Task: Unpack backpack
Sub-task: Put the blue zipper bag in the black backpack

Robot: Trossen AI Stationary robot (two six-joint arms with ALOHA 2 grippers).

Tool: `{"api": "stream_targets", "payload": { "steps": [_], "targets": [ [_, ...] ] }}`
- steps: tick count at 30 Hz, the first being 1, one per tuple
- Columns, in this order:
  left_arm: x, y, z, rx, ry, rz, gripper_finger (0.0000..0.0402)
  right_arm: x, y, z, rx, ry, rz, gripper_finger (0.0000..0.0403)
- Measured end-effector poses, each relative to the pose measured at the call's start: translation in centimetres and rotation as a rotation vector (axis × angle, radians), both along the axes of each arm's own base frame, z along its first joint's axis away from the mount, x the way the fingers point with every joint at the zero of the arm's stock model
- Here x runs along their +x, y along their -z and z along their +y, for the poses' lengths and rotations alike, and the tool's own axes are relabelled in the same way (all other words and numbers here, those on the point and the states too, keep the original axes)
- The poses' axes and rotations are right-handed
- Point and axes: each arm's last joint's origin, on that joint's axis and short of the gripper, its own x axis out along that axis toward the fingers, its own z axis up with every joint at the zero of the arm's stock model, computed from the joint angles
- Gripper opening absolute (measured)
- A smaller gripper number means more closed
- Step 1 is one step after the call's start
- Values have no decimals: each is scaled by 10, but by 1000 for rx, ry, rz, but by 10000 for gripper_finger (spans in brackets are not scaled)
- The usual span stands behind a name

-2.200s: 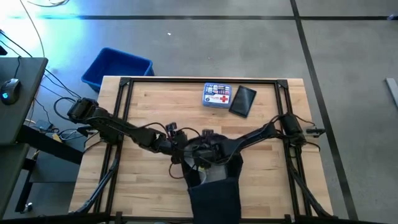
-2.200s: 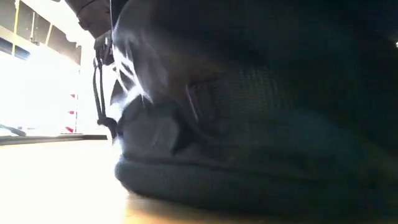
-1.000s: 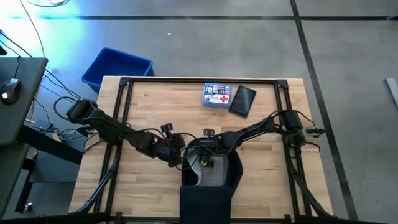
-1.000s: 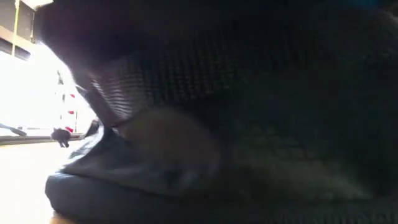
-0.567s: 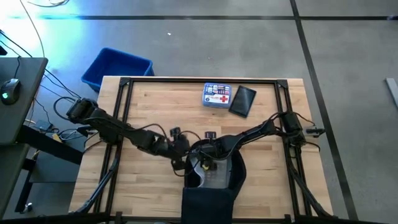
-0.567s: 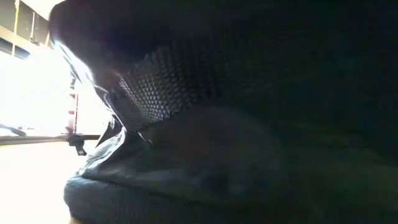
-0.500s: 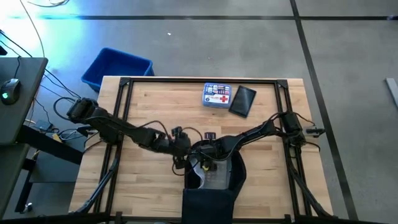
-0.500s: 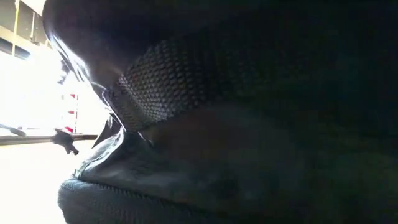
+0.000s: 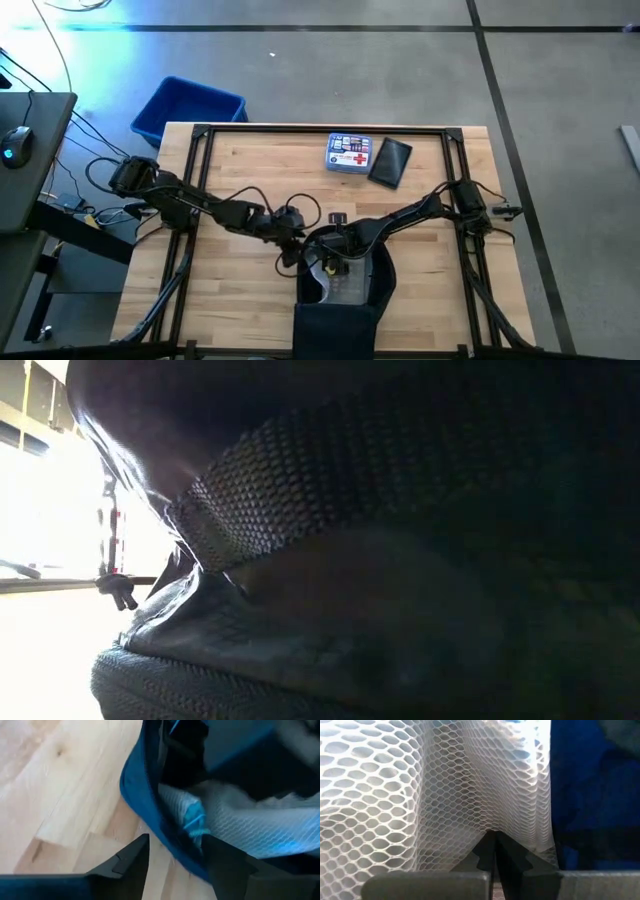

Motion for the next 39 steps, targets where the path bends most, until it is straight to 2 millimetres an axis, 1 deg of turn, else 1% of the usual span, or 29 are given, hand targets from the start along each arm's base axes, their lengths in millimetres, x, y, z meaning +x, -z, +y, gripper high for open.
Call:
{"api": "stream_targets", "payload": {
  "steps": [3, 5, 8, 12, 14, 16, 20, 23, 25, 29, 31, 34, 36, 39],
  "targets": [
    [-3, 4, 1, 2, -1, 3, 153, 1, 0, 0, 1, -2, -7, 0],
    [-4, 7, 1, 5, 3, -1, 133, 1, 0, 0, 2, -2, -11, 0],
    [1, 8, 3, 1, 1, -28, 95, 2, -1, 0, 4, -3, -19, 0],
    [6, 18, 3, -11, 49, -21, 28, 2, -1, 1, 6, -3, -26, 0],
    [8, 23, 3, -4, 56, -7, 8, 2, -1, 1, 7, -3, -27, 0],
    [7, 25, 3, 16, 42, 8, 5, 2, -1, 1, 10, -3, -26, 0],
    [3, 19, 3, 115, -8, 80, 1, 1, -1, 1, 29, -12, -7, 0],
    [2, 13, 2, 199, -48, 137, 0, -3, 0, 1, 40, -3, 45, 0],
    [1, 13, 2, 235, -66, 155, 0, -8, 0, 0, 42, 17, 97, 0],
    [-1, 13, 4, 261, -92, 171, 0, -19, 1, 1, 56, 55, 199, 0],
    [-5, 16, 6, 294, -103, 214, 0, -27, 2, 2, 51, 60, 271, 0],
    [-8, 18, 8, 321, -123, 245, 0, -32, -2, 6, 46, 80, 341, 0],
    [-10, 18, 8, 328, -131, 255, 0, -33, -4, 7, 20, 87, 350, 0],
    [-5, 15, 6, 312, -121, 203, 0, -30, -8, 12, -48, 57, 325, 0]
  ]
}}
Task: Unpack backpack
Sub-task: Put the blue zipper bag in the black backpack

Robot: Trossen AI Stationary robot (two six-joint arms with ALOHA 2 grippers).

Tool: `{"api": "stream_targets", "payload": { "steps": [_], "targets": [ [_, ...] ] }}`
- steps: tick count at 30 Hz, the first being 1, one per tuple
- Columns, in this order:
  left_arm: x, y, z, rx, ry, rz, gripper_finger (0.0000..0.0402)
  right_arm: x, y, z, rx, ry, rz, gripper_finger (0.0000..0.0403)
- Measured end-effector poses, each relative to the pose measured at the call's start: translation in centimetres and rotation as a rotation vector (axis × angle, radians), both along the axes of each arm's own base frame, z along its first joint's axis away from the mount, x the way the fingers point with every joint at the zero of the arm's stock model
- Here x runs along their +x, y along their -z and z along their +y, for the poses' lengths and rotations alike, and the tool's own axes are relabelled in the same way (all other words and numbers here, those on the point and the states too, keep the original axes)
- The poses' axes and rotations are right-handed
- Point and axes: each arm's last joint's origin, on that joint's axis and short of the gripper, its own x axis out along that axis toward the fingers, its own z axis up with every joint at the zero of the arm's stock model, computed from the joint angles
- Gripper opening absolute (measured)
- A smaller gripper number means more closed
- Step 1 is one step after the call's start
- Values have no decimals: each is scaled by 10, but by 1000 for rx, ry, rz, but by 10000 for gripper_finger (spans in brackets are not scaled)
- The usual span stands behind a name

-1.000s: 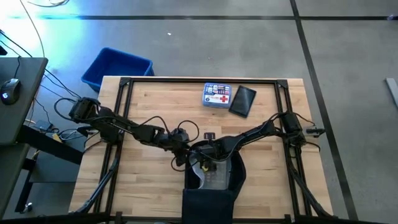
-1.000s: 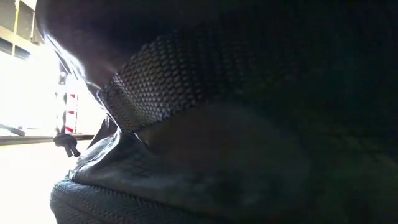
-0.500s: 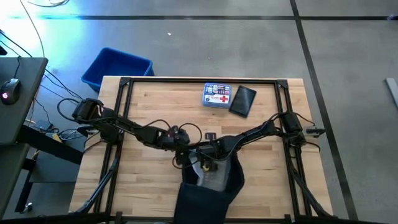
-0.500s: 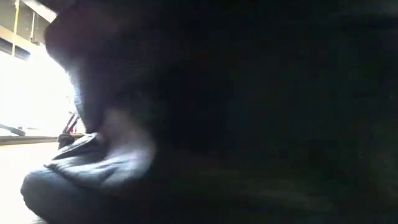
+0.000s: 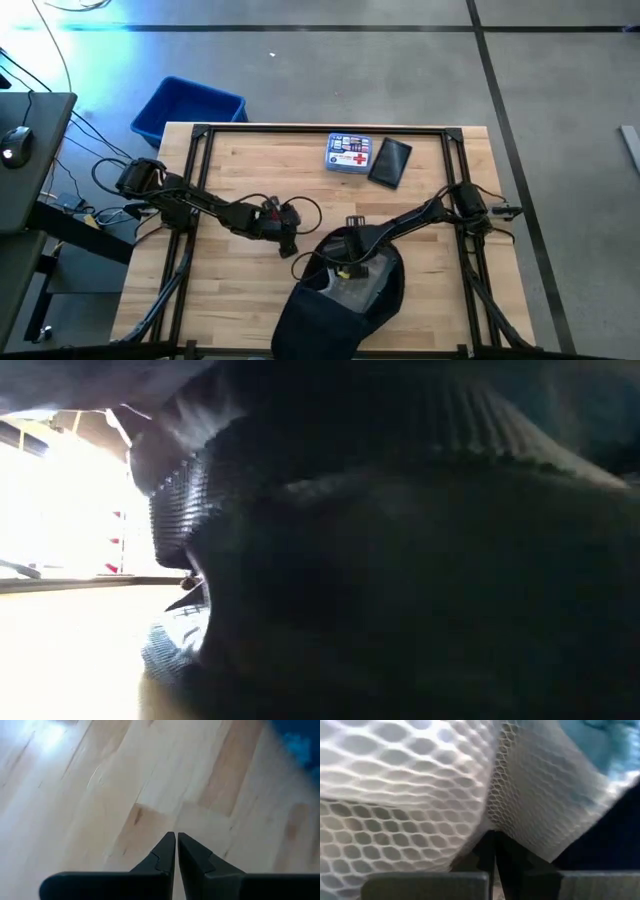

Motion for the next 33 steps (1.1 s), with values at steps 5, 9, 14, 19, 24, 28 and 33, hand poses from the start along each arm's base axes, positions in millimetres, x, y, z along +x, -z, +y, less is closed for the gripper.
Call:
{"api": "stream_targets", "payload": {
  "steps": [5, 9, 14, 19, 24, 28, 33],
  "targets": [
    [16, -19, -14, -135, 197, -211, 4, 6, -5, 8, -5, -42, -59, 0],
    [26, -32, -20, -249, 312, -365, 31, 6, -5, 9, -13, -43, -59, 0],
    [26, -32, -21, -264, 325, -358, 94, 6, -5, 9, -13, -40, -63, 0],
    [22, -28, -22, -253, 397, -294, 162, 7, -5, 8, -13, -41, -72, 0],
    [21, -22, -19, -271, 341, -254, 214, 7, -6, 9, -12, -41, -82, 0],
    [27, -11, -15, -325, 262, -241, 233, 8, -6, 8, -12, -41, -83, 0],
    [32, 13, -10, -358, 221, -169, 236, 8, -6, 9, -12, -41, -86, 0]
  ]
}}
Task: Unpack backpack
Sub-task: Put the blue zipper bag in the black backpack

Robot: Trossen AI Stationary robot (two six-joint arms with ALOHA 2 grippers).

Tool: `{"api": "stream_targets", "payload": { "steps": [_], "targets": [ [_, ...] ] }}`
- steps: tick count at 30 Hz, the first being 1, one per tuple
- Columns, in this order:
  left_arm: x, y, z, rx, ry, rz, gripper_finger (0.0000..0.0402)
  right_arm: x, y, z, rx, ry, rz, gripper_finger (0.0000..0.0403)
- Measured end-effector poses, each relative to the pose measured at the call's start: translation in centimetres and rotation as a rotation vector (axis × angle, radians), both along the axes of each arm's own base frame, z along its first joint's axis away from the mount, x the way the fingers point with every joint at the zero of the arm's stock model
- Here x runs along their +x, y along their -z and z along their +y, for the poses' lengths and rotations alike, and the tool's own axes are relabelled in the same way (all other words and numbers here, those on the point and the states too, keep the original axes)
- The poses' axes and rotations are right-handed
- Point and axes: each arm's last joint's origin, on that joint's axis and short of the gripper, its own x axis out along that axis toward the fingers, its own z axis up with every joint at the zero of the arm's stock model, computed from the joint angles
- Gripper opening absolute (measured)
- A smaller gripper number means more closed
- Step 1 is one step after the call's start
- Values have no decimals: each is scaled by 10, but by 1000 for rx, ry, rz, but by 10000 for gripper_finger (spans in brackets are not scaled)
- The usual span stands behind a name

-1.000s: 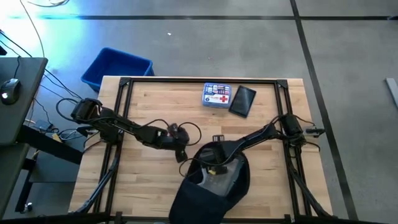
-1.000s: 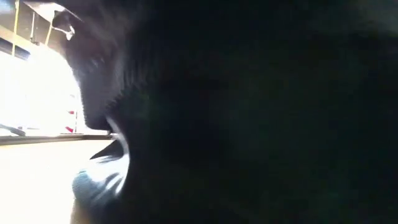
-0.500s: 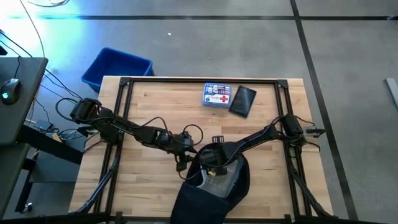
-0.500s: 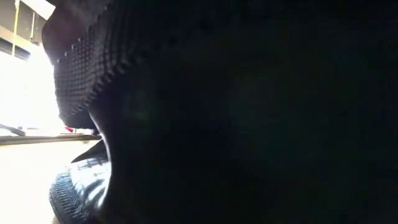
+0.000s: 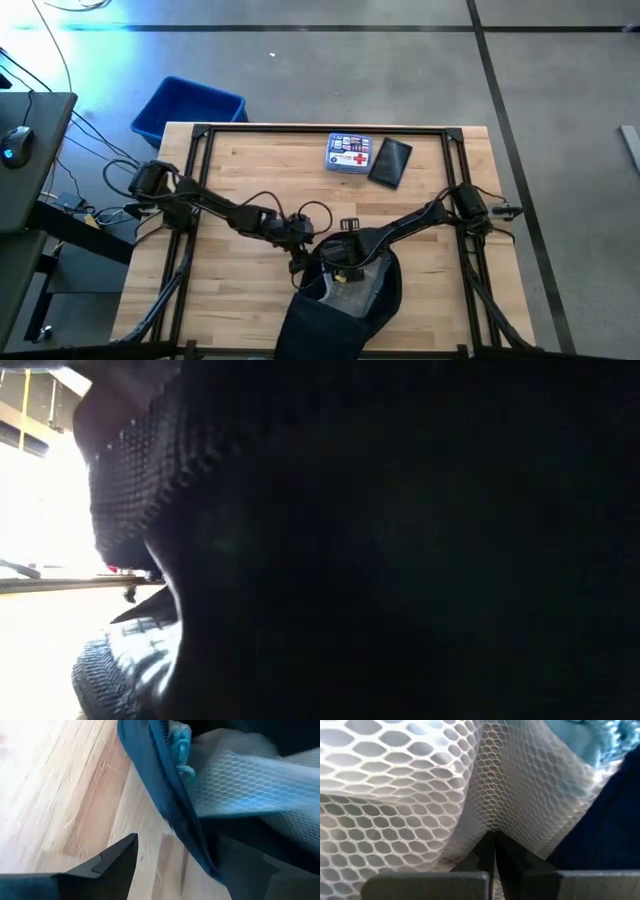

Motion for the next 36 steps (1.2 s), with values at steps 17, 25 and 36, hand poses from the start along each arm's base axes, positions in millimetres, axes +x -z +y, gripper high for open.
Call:
{"api": "stream_targets", "payload": {
  "steps": [17, 25, 36],
  "targets": [
    [20, 30, 11, 75, -38, 36, 16, -2, 0, 4, 5, 31, 0, 0],
    [18, -3, 8, 361, -84, 151, 0, -17, 5, 9, 18, 103, 79, 0],
    [7, -32, 3, 514, -91, 149, 0, -27, 6, 24, -14, 98, 100, 0]
  ]
}}
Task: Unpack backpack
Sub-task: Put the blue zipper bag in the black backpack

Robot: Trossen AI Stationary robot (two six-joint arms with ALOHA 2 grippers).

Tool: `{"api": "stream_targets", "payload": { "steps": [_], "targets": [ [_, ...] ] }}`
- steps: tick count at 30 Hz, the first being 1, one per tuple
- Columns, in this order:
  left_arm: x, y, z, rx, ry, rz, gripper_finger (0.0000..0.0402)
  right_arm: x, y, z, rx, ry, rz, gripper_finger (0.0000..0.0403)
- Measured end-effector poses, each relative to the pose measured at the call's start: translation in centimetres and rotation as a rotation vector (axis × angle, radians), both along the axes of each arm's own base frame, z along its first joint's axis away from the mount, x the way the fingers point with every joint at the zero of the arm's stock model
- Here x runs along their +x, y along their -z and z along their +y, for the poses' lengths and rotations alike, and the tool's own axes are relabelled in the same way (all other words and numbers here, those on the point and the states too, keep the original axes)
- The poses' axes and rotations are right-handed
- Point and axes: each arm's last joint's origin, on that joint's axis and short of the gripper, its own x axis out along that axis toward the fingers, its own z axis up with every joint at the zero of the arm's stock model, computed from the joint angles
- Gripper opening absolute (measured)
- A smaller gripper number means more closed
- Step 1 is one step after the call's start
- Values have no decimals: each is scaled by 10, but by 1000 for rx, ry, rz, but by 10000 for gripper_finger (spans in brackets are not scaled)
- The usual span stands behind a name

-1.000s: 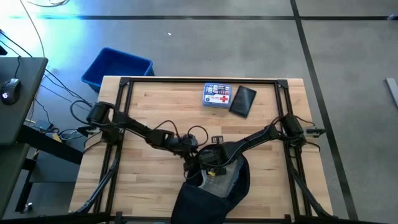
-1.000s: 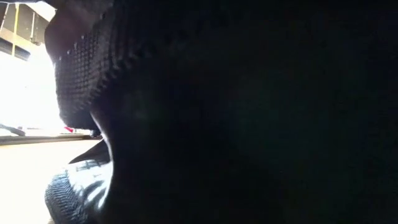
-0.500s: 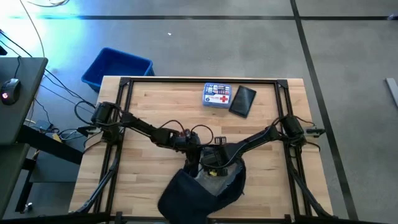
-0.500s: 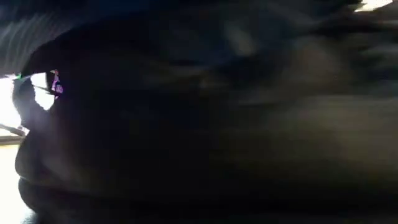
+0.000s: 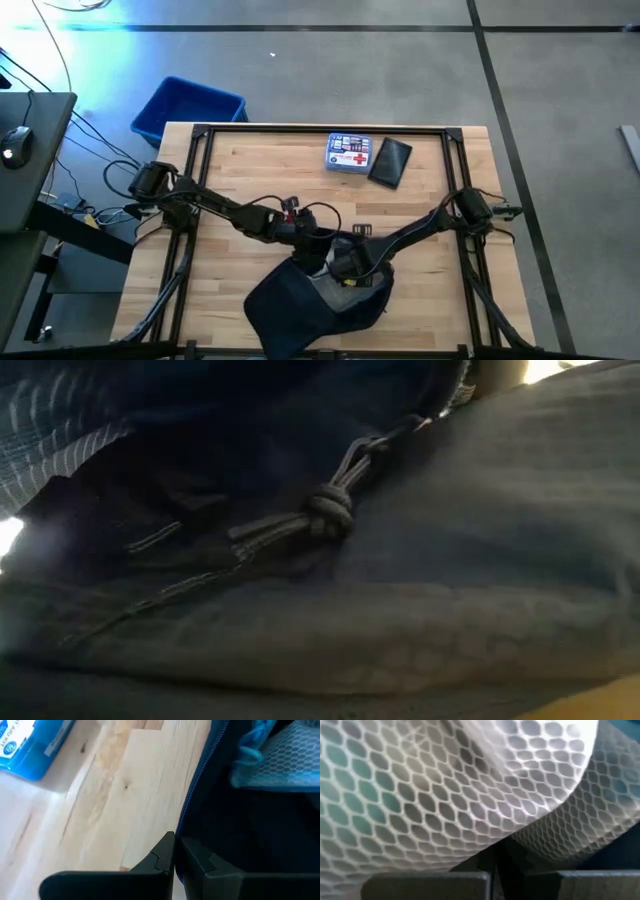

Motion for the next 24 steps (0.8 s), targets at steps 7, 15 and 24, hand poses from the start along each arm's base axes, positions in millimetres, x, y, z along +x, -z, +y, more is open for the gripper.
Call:
{"api": "stream_targets", "payload": {
  "steps": [7, 15, 24],
  "targets": [
    [-2, 1, -1, 34, 27, 25, 0, 8, -34, 11, -134, -15, -45, 0],
    [-4, 0, -13, 43, 61, 18, 0, 20, -73, 32, -340, -136, -238, 1],
    [-8, -3, -18, 61, 99, 33, 0, 43, -60, 37, -242, -303, -508, 0]
  ]
}}
